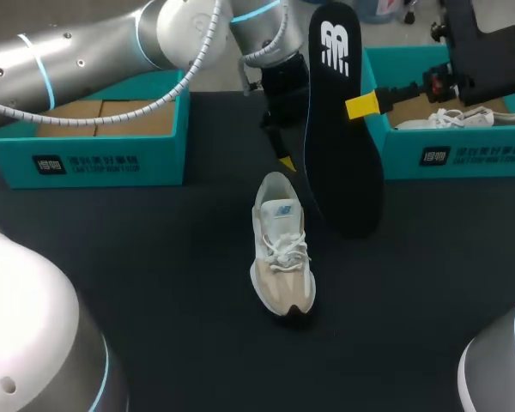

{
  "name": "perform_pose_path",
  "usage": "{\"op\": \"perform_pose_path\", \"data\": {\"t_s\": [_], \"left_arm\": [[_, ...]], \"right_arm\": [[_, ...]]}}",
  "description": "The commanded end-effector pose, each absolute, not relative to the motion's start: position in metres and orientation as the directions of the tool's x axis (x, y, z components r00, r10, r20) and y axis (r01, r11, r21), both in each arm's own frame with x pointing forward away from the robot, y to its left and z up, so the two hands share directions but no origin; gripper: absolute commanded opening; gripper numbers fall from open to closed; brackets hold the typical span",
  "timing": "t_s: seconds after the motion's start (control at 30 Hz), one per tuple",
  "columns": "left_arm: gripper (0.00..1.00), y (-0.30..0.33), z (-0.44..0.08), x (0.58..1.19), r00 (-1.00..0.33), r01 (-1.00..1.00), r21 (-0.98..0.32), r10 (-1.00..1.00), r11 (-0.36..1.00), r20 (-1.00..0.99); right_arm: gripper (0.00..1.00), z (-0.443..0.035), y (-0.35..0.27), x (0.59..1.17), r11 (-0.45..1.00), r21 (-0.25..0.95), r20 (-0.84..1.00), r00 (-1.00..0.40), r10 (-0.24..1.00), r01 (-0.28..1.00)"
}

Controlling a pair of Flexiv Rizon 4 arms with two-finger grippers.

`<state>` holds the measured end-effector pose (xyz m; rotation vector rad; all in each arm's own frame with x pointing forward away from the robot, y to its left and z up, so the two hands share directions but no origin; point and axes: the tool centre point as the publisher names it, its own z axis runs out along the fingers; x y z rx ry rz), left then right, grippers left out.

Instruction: Take the shoe out of the shoebox, open the shoe tongue, remove and reinsert the insole, then place the shoe into the shoebox

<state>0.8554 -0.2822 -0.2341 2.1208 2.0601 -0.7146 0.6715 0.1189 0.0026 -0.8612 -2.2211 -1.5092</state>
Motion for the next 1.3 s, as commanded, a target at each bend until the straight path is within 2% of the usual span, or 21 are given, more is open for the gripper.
{"op": "perform_pose_path", "data": {"t_s": [0.03, 1.03, 1.3], "left_arm": [[1.00, -0.276, -0.230, 0.850, -0.026, 0.968, -0.238, 0.917, -0.075, -0.397], [1.00, -0.276, -0.230, 0.850, -0.026, 0.968, -0.238, 0.917, -0.075, -0.397], [1.00, -0.281, -0.209, 0.861, -0.029, 0.972, -0.218, 0.871, -0.091, -0.491]], "right_arm": [[0.00, 0.002, 0.120, 0.673, 0.263, 0.723, 0.568, -0.766, 0.301, 0.639], [0.00, 0.002, 0.120, 0.673, 0.263, 0.723, 0.568, -0.766, 0.301, 0.639], [0.00, 0.005, 0.108, 0.703, 0.188, 0.684, 0.655, -0.706, 0.267, 0.705]]}}
